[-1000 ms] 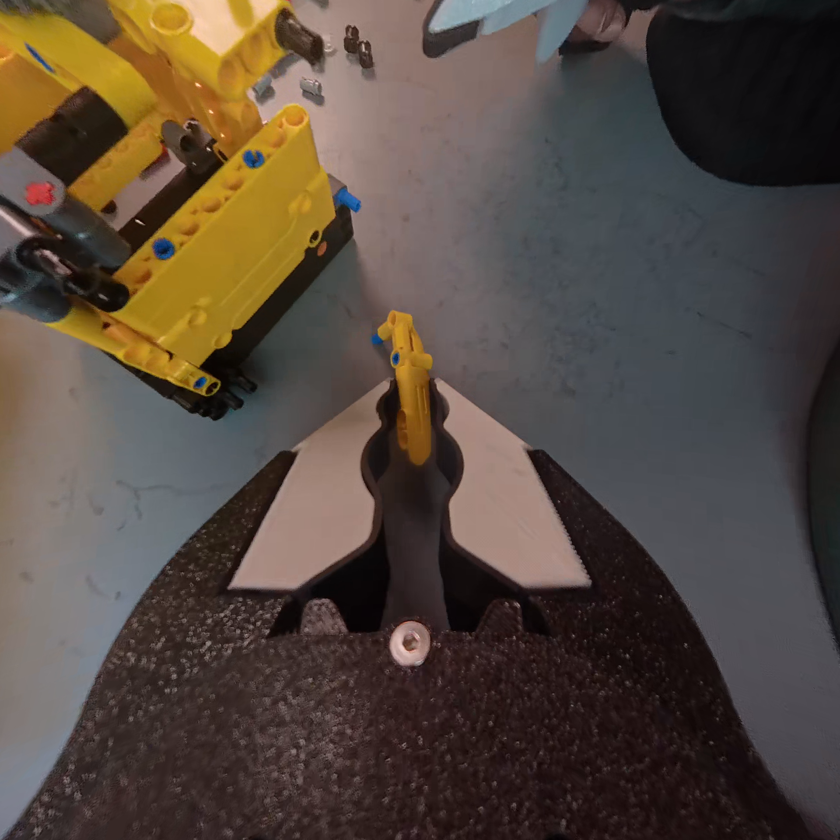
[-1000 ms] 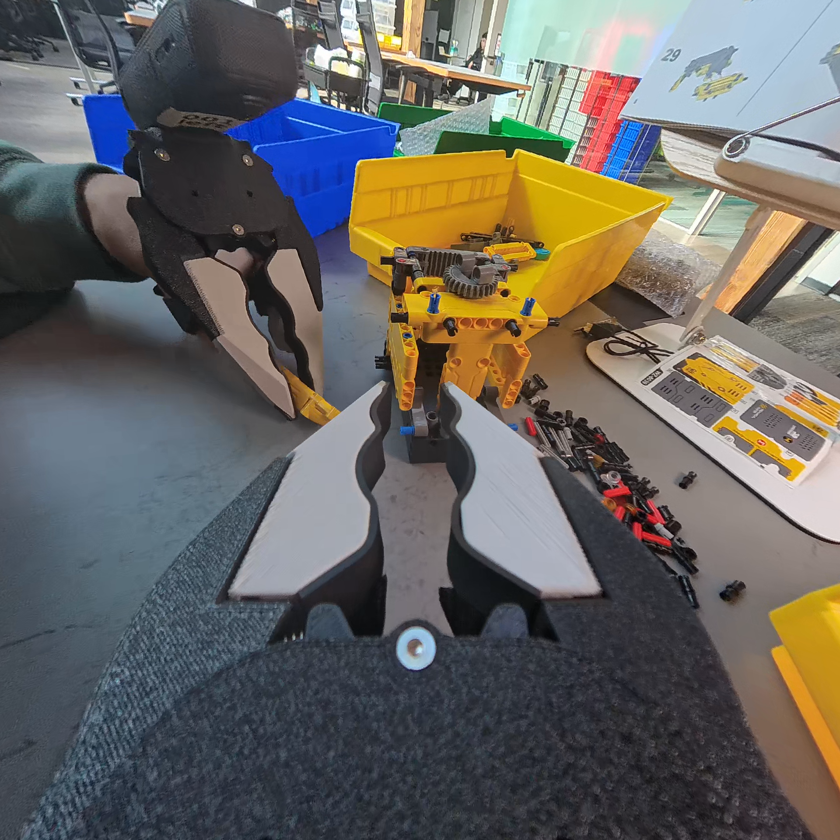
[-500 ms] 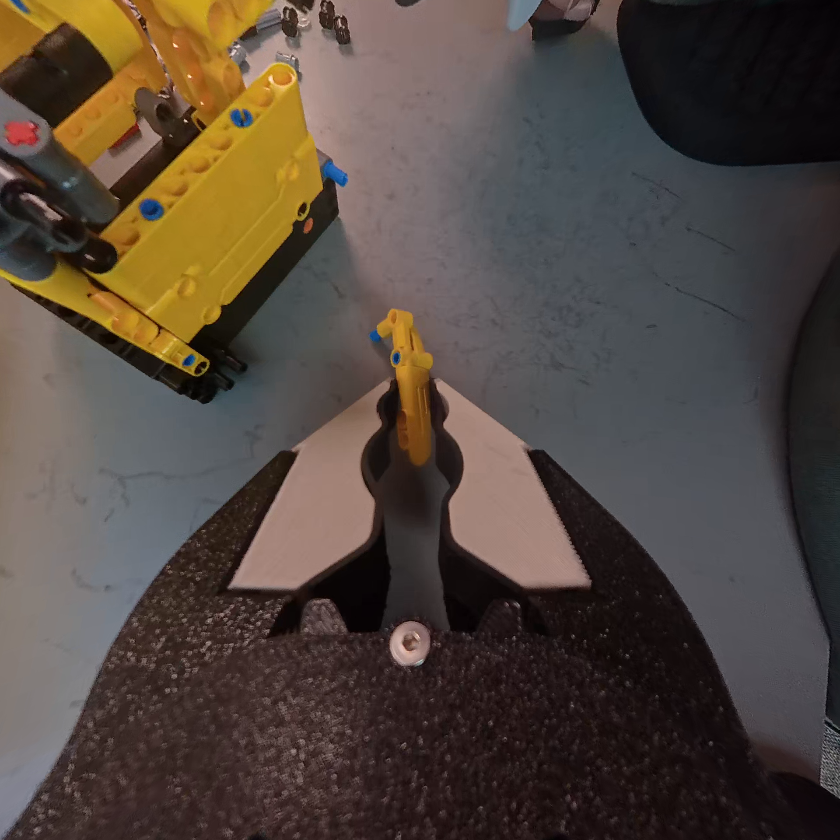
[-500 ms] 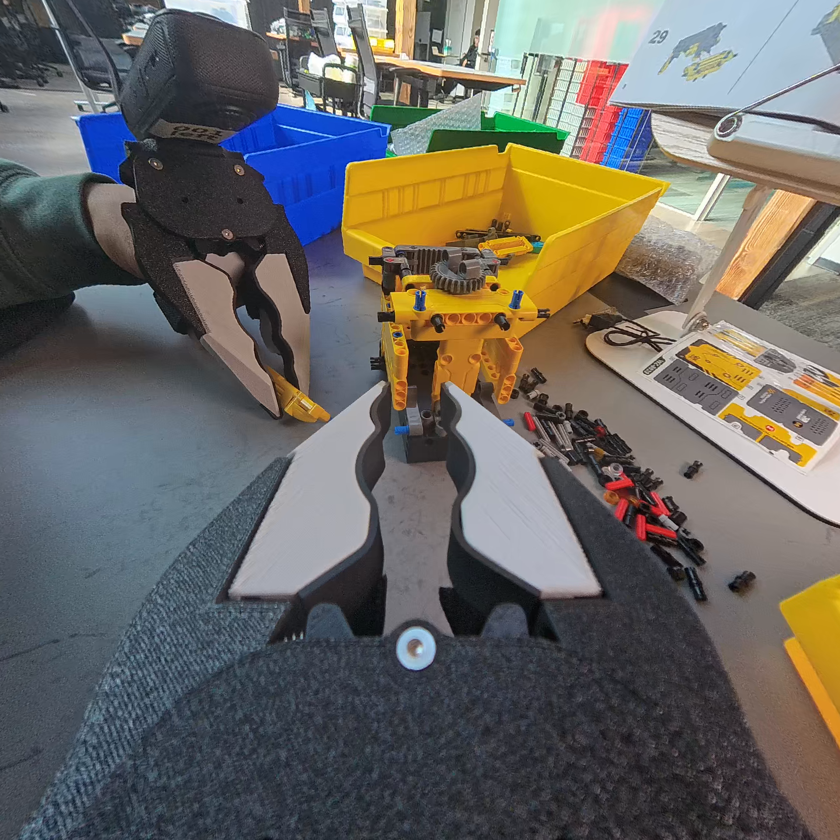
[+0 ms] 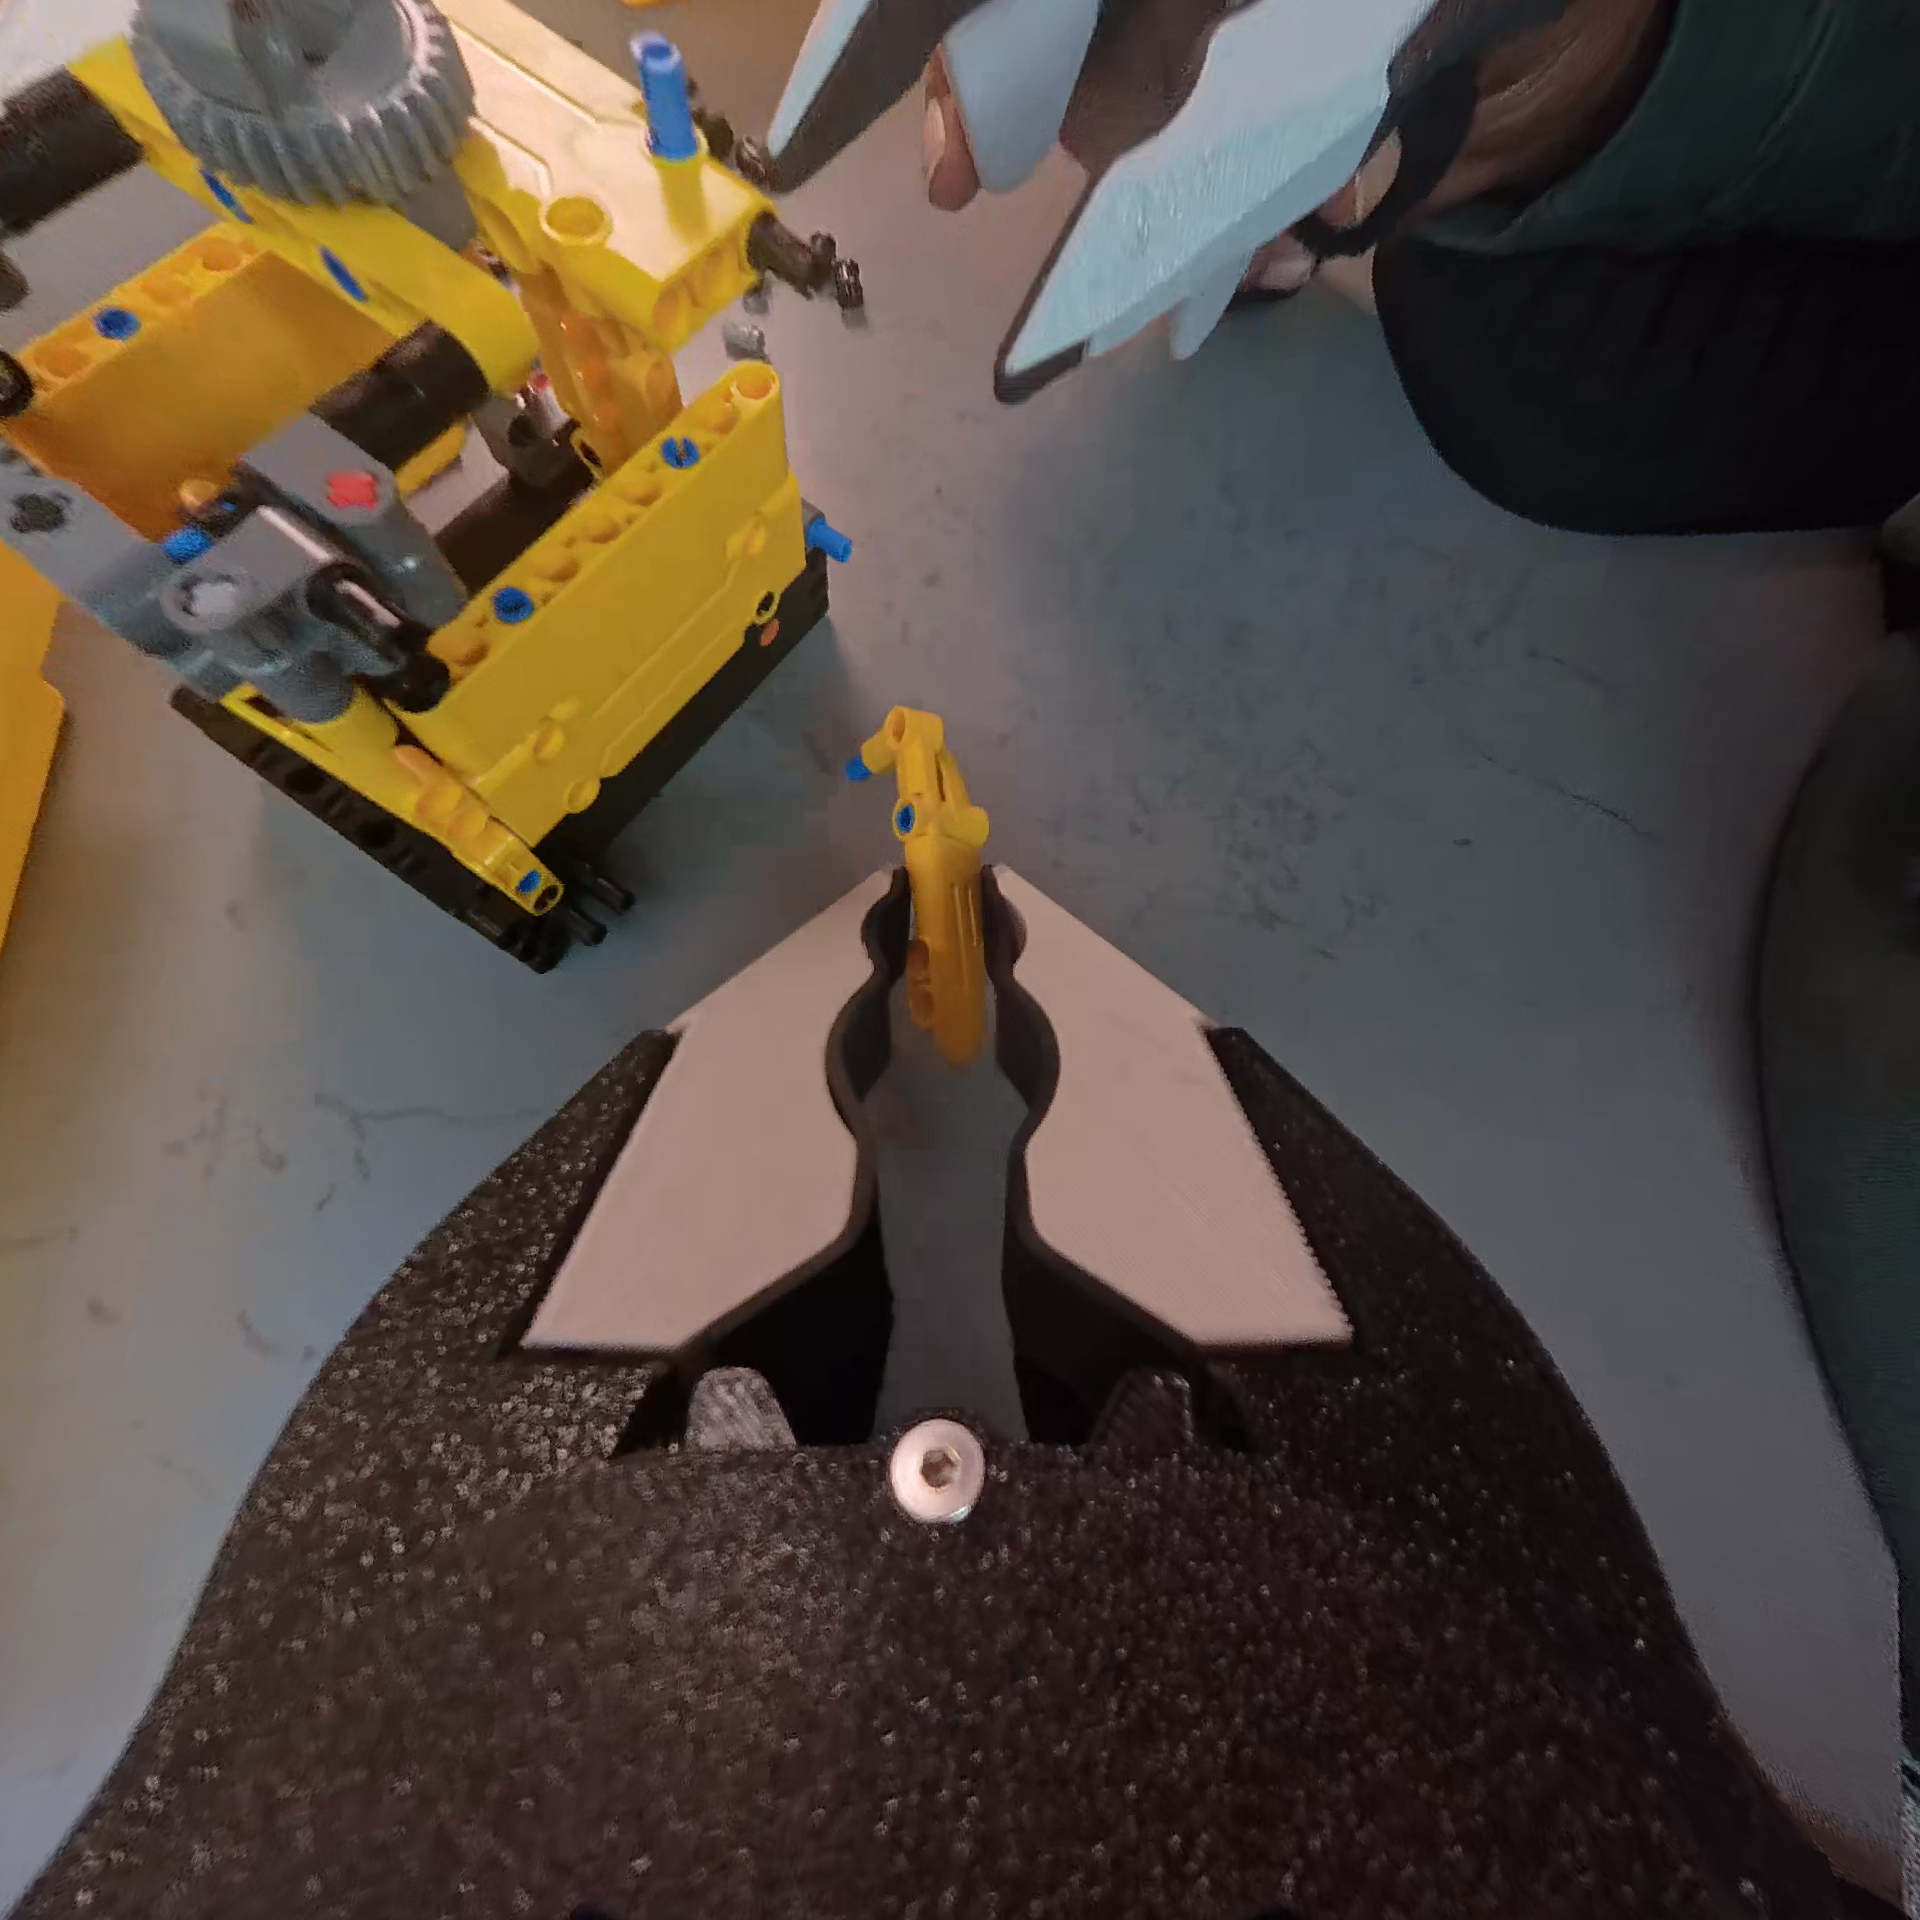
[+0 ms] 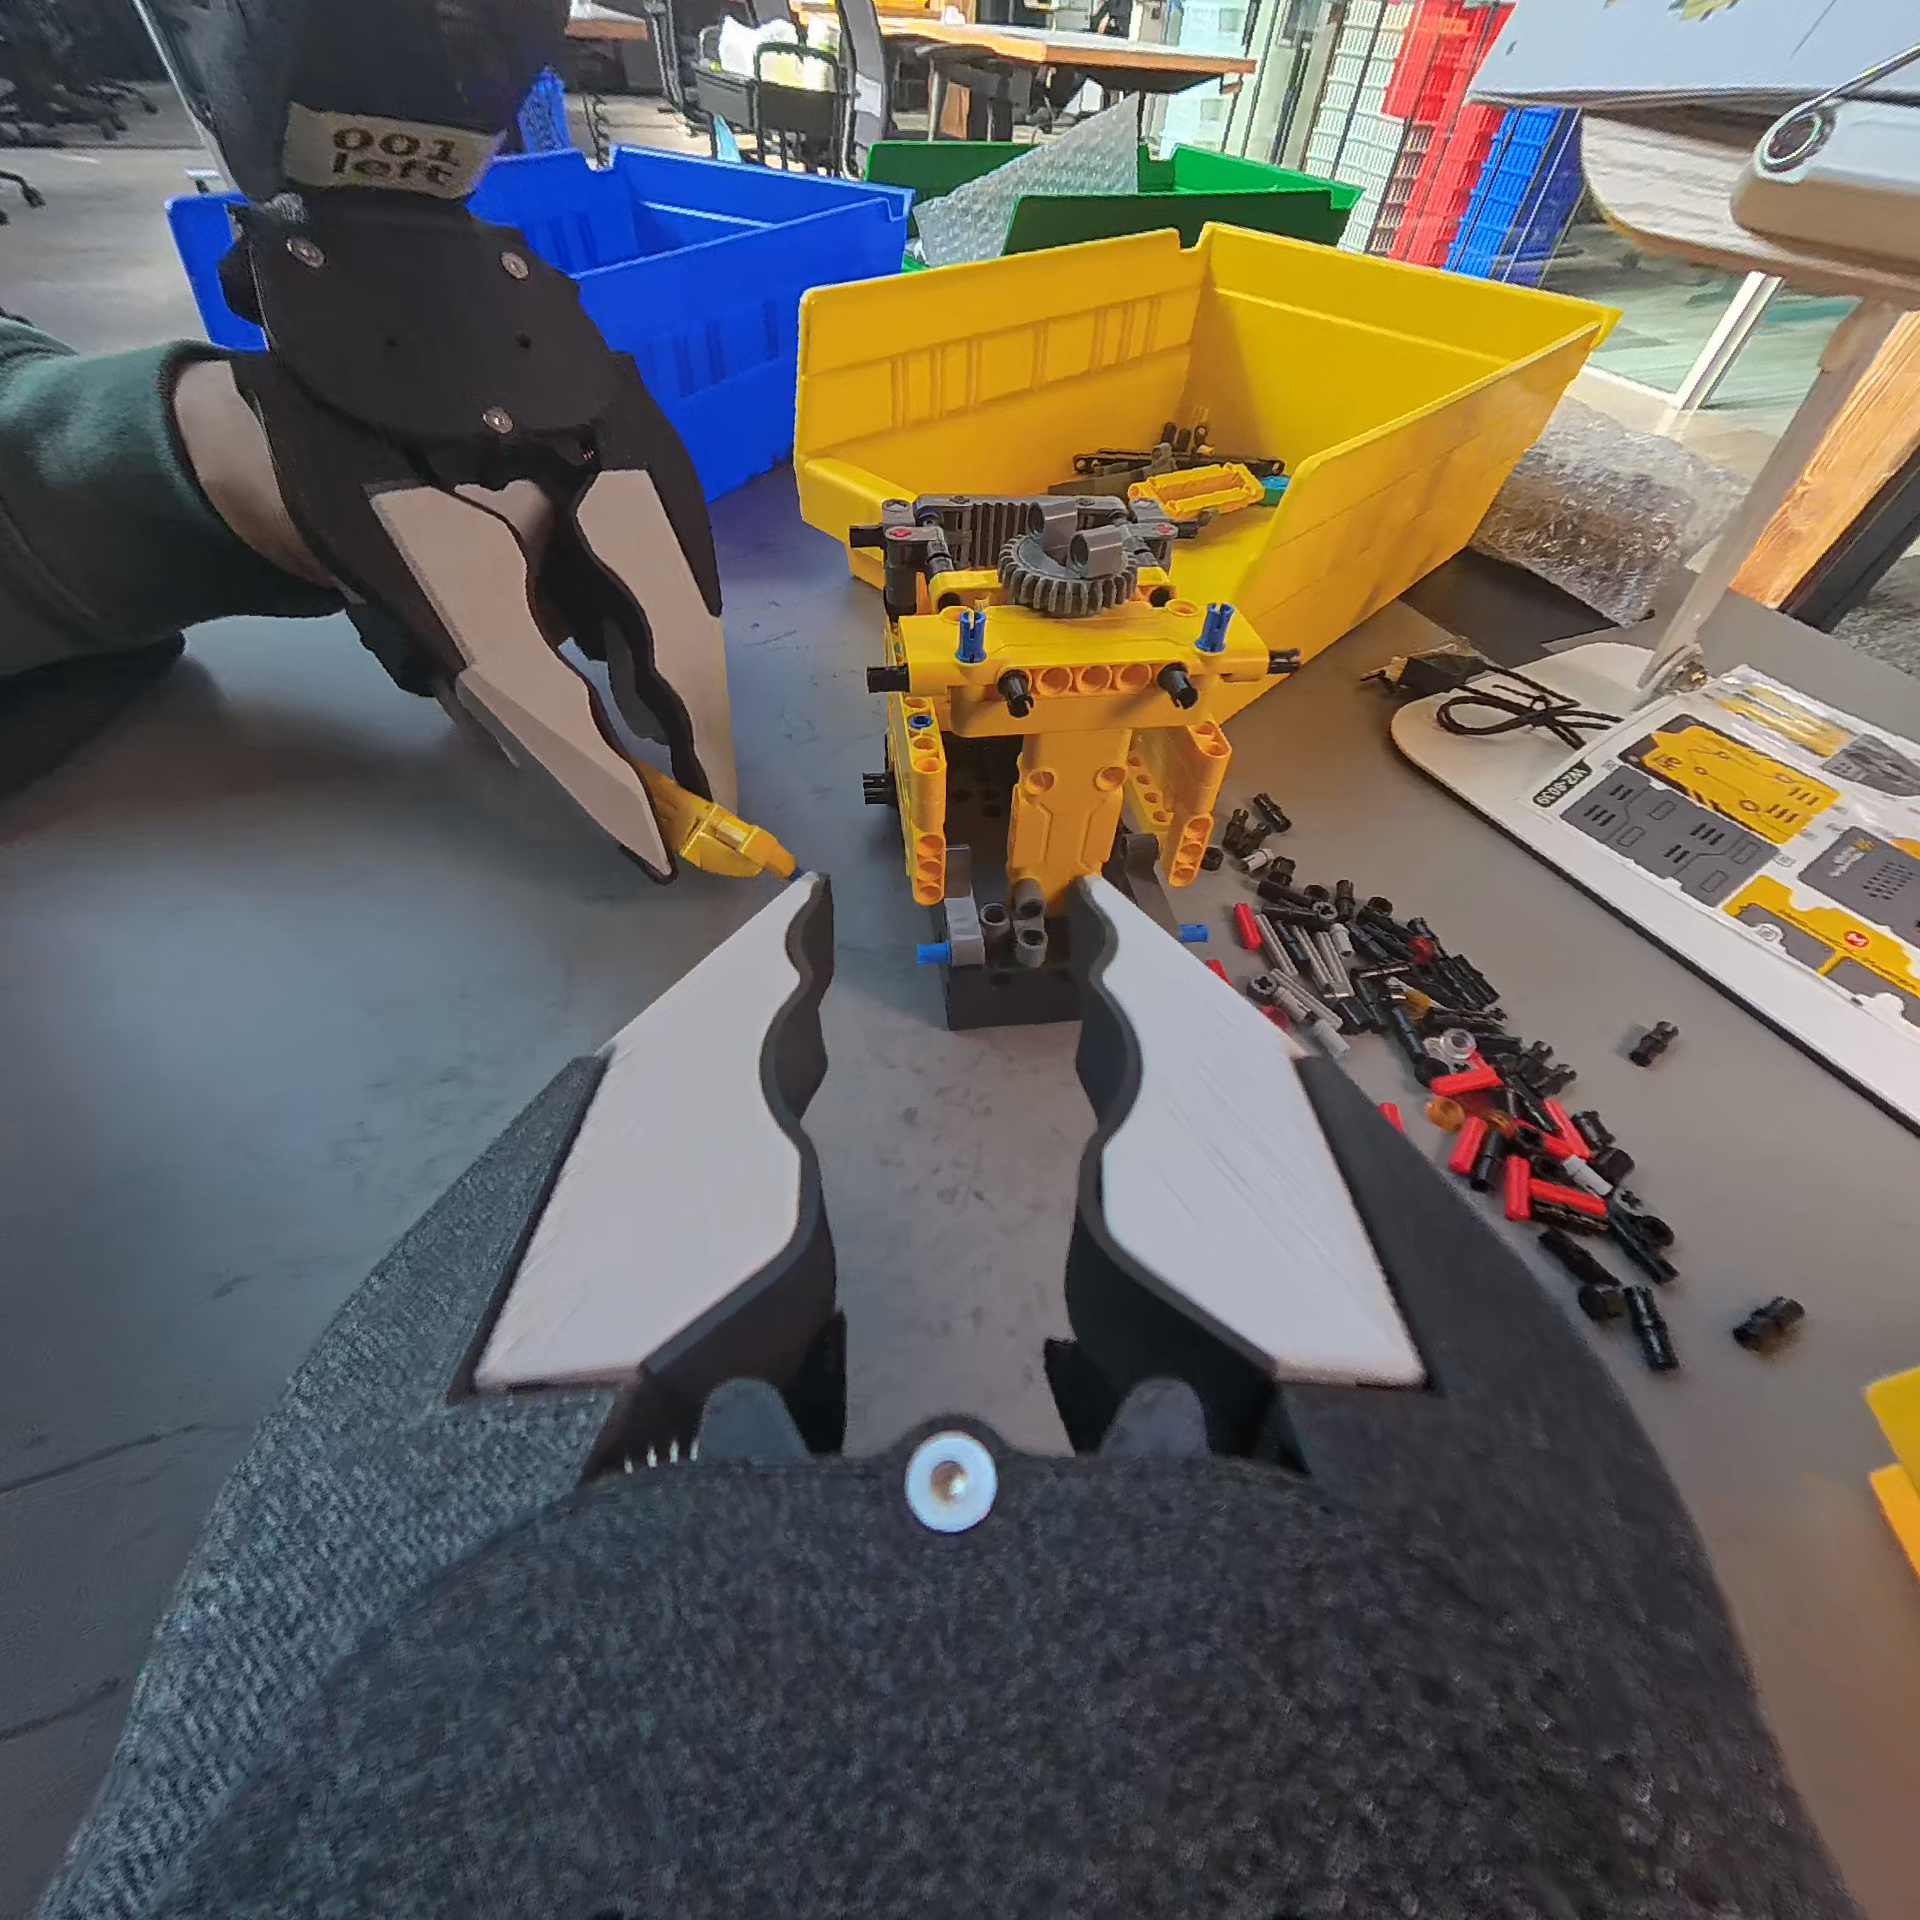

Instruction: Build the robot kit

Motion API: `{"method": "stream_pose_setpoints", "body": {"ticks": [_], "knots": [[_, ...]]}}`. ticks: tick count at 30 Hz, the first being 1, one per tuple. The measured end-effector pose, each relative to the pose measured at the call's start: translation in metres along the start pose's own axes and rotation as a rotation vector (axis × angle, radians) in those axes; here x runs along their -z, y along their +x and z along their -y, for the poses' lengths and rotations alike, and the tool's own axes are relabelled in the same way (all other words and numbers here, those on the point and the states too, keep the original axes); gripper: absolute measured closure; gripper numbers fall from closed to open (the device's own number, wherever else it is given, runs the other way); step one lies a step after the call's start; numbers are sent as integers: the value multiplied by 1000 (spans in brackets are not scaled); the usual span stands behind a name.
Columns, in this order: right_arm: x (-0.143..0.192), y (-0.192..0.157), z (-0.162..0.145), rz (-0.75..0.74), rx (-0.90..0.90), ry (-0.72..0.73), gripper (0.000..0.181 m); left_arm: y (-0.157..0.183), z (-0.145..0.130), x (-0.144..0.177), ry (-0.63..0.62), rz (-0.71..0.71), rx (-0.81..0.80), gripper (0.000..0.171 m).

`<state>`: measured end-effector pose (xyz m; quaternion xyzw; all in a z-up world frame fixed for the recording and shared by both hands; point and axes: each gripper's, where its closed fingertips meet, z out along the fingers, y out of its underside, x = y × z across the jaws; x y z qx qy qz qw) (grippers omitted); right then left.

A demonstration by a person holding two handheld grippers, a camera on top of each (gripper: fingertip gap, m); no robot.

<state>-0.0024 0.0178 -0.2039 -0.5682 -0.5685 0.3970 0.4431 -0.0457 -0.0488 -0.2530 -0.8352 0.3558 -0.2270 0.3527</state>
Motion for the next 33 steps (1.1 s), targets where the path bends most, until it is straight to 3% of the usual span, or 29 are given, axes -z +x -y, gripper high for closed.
{"method": "stream_pose_setpoints", "body": {"ticks": [5,13,18,26,33], "knots": [[-8,6,-4,3,11,-46,119,-6,28,15,181,10,50,159],[-51,32,-9,59,59,-176,82,-21,46,31,364,-17,172,159],[-59,22,-15,122,31,-189,100,-30,49,37,424,-13,216,159],[-45,7,-22,79,74,-238,107,-34,59,54,537,-35,239,165],[-43,1,-23,48,115,-246,111,-35,58,55,525,-19,227,165]]}}
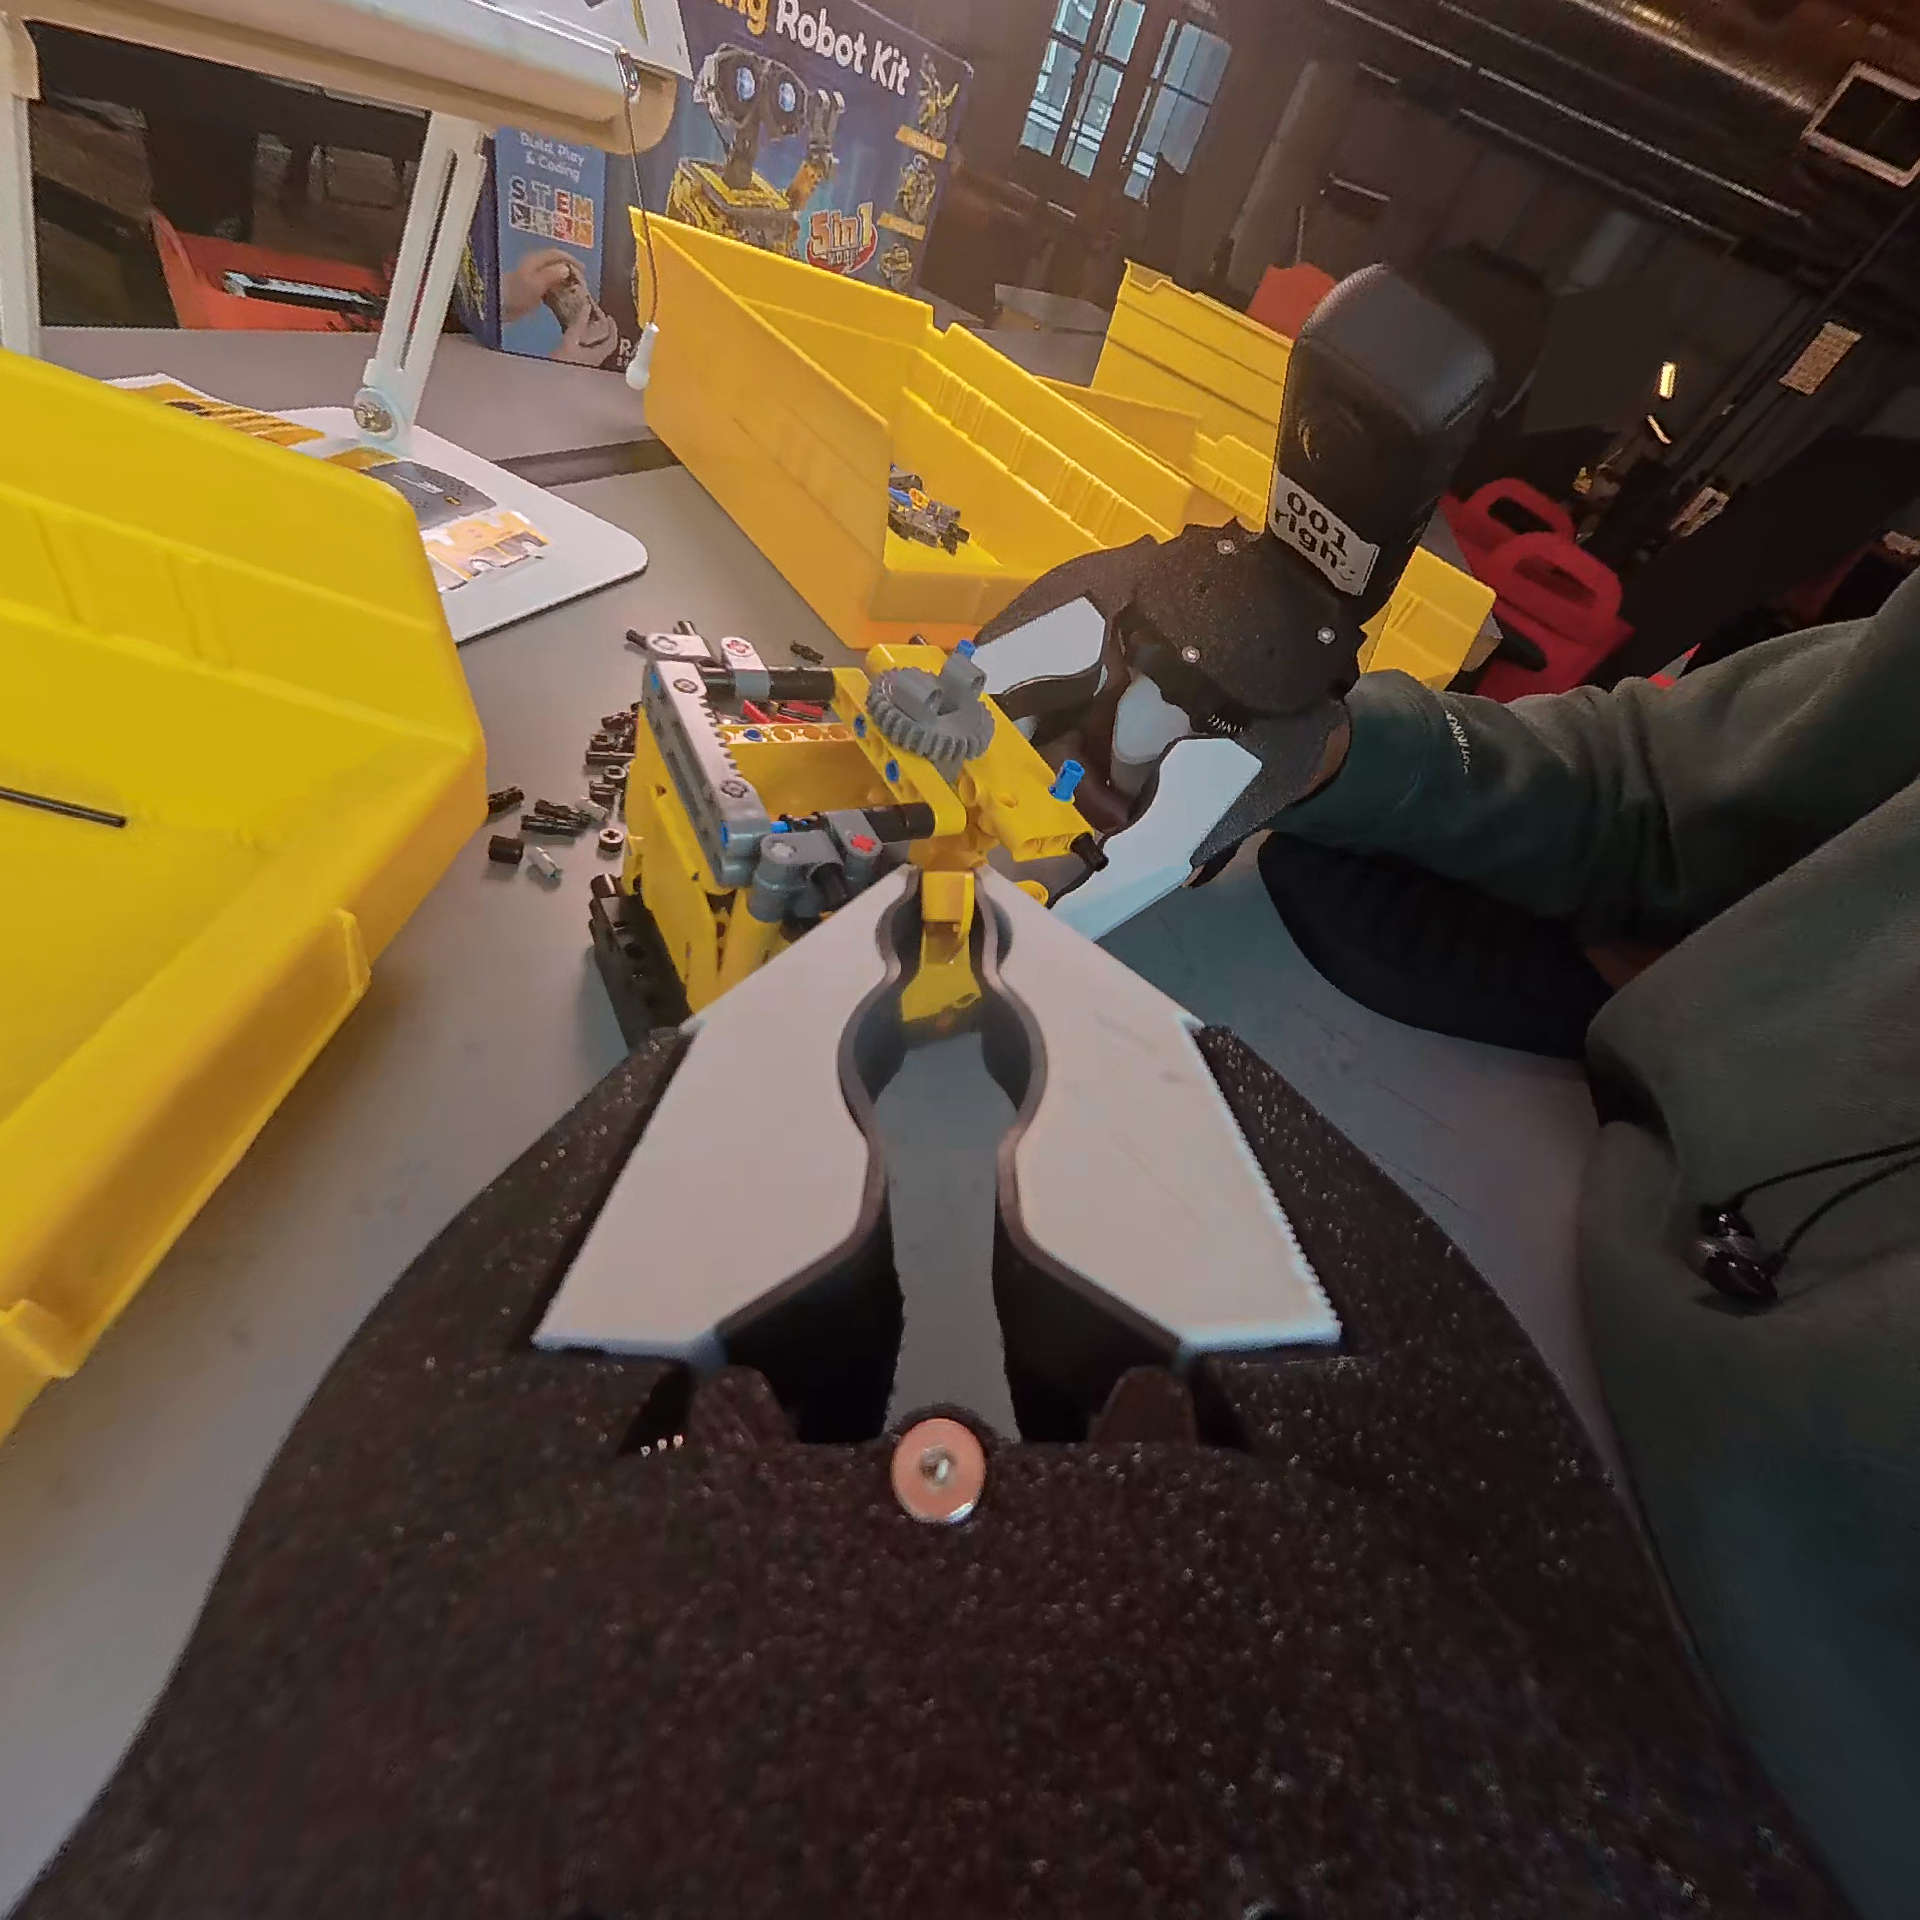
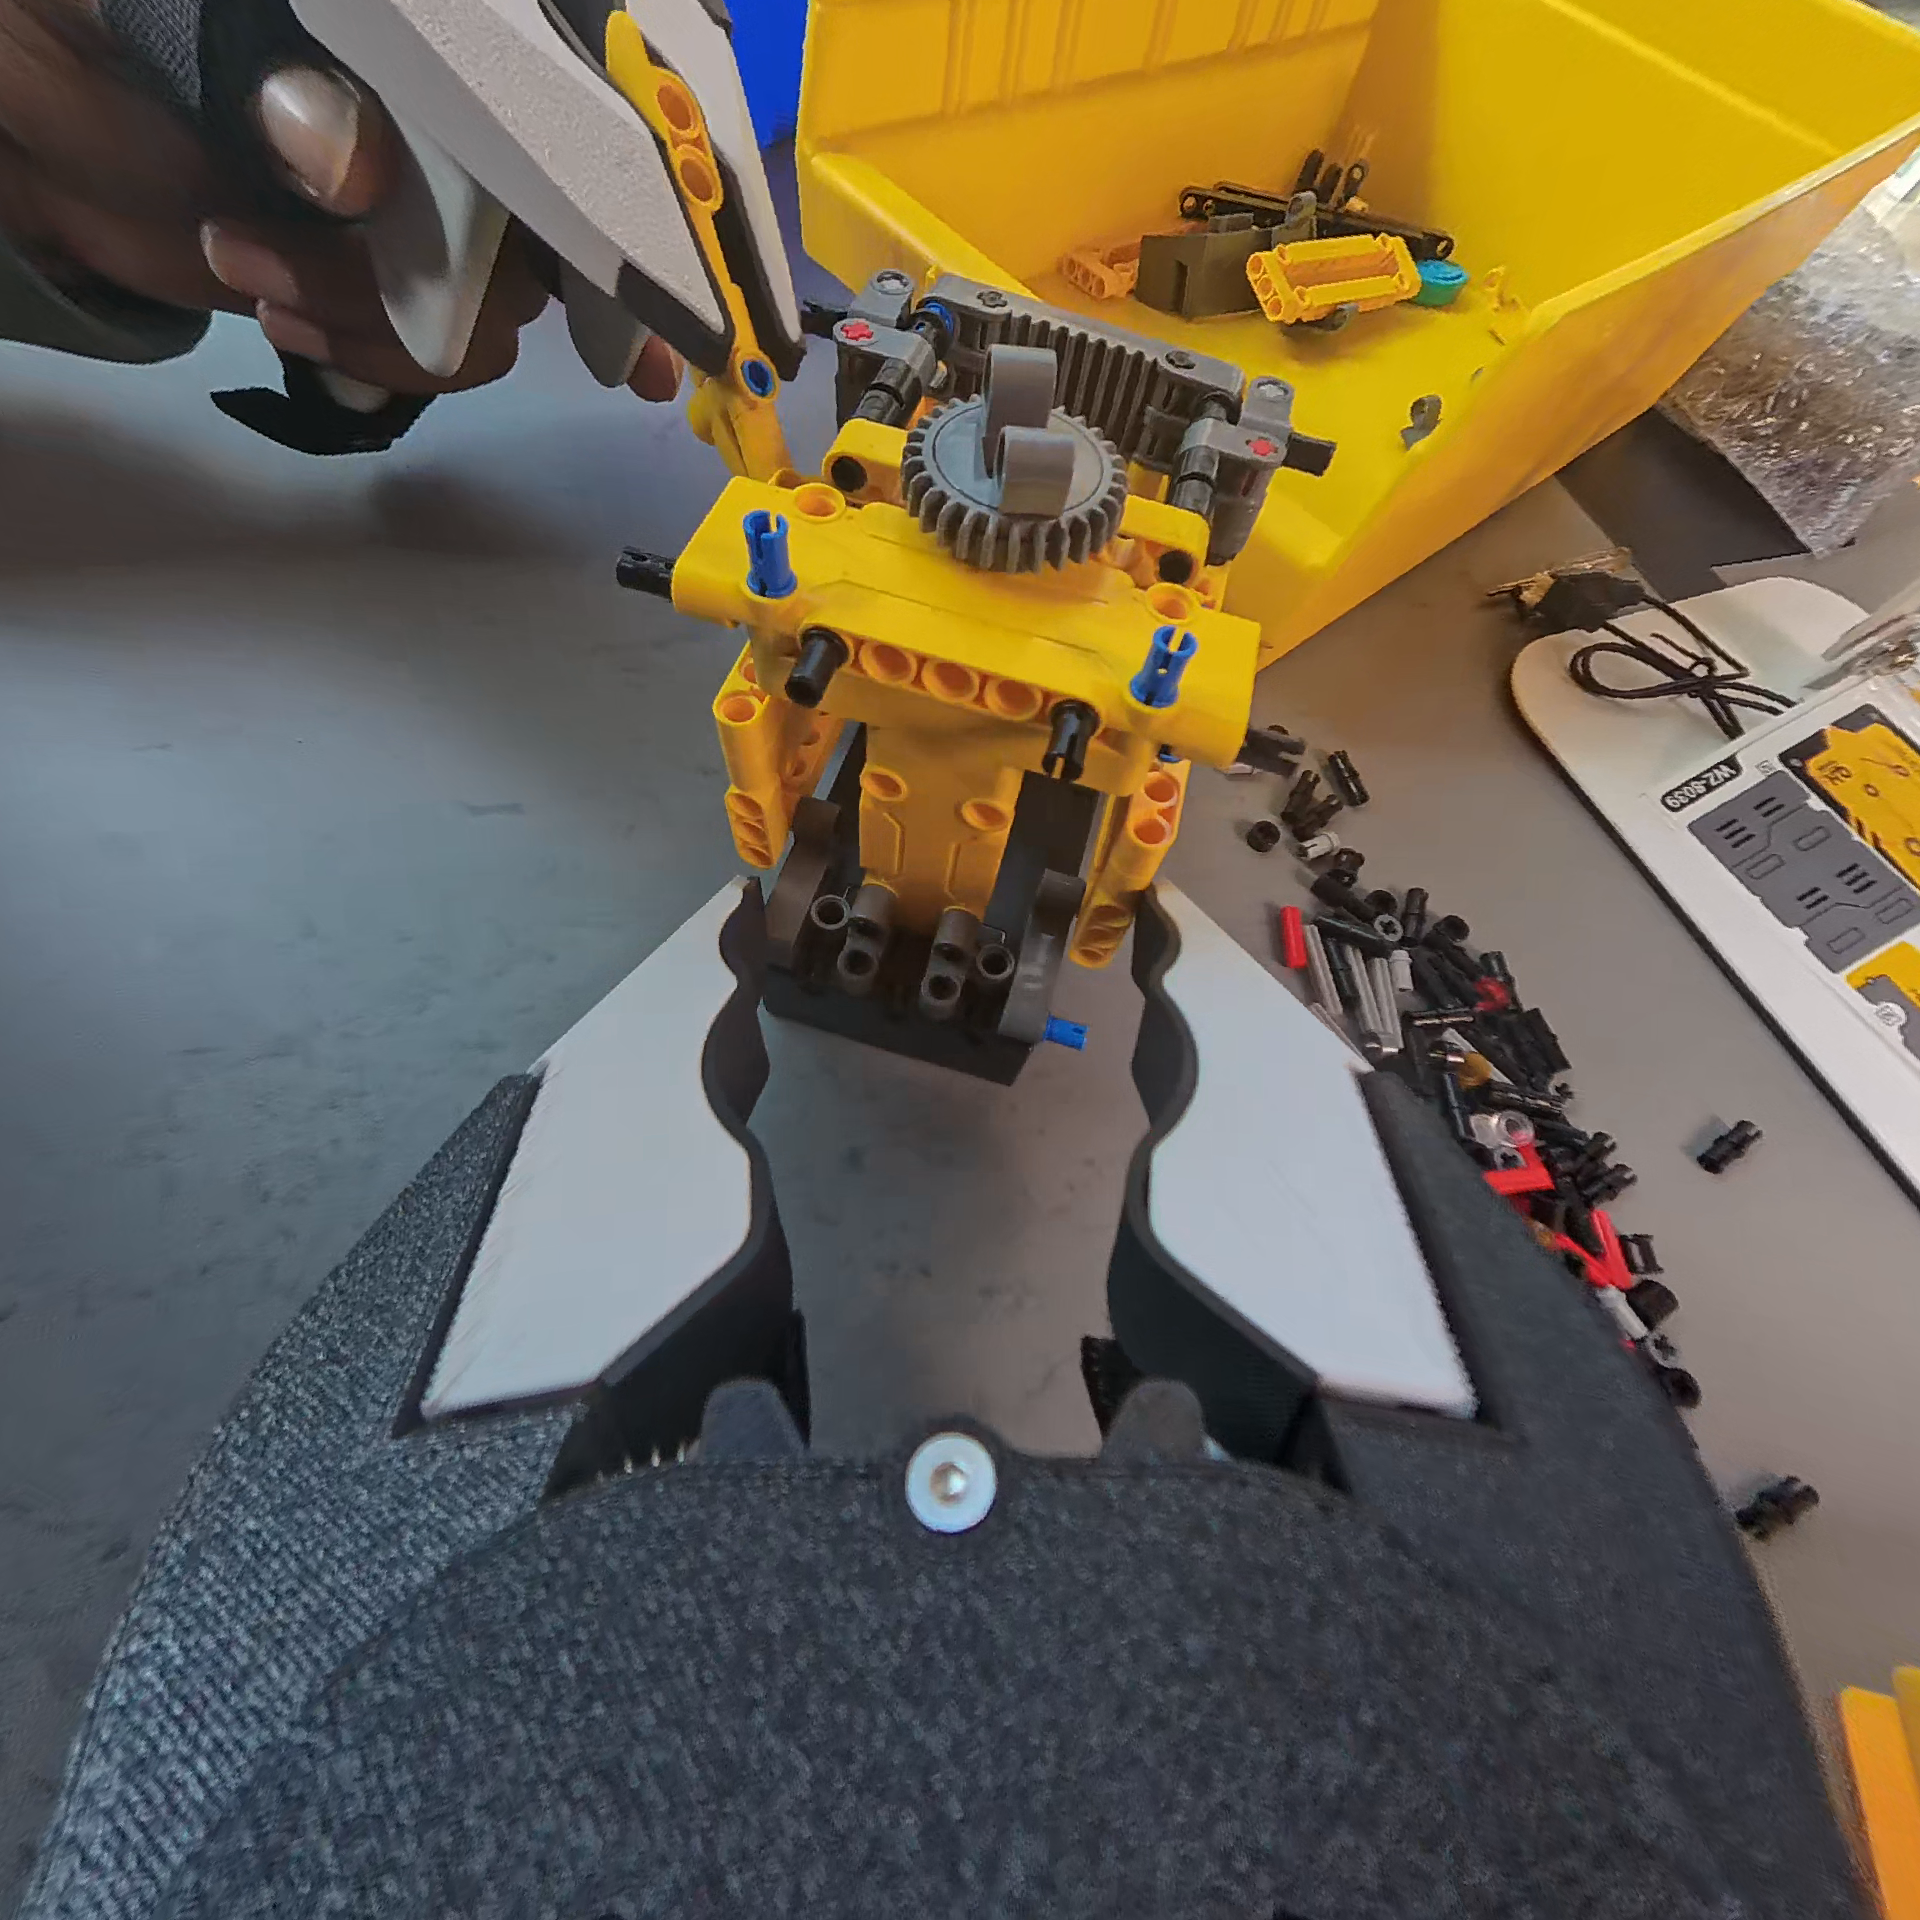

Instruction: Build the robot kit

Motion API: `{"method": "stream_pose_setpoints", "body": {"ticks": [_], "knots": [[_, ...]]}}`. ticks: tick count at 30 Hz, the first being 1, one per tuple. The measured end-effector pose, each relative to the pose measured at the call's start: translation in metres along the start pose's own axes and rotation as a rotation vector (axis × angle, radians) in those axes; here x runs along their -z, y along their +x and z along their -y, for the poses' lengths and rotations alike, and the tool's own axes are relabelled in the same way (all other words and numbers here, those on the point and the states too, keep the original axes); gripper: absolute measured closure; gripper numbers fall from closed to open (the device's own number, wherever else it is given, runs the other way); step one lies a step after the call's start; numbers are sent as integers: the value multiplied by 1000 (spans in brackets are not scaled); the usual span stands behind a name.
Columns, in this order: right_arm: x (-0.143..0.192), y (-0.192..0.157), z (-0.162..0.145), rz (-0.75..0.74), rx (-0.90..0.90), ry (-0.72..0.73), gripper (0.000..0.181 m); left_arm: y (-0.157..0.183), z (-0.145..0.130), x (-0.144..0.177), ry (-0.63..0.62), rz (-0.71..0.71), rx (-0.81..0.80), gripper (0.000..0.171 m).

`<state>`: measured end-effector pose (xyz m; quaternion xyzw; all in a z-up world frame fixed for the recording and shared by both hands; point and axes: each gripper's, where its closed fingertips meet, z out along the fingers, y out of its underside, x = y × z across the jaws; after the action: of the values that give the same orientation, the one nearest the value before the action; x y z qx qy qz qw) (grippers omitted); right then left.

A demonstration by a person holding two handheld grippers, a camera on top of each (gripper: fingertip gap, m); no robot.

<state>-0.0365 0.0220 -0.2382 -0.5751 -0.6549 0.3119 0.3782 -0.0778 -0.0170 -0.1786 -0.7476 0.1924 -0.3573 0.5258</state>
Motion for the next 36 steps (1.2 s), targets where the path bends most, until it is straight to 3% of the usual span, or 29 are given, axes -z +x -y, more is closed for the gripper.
{"method": "stream_pose_setpoints", "body": {"ticks": [22,36], "knots": [[-1,3,0,-23,-45,-4,112,10,23,11,139,-109,82,165],[11,-4,-1,-41,-67,16,112,8,25,12,155,-106,86,165]]}}
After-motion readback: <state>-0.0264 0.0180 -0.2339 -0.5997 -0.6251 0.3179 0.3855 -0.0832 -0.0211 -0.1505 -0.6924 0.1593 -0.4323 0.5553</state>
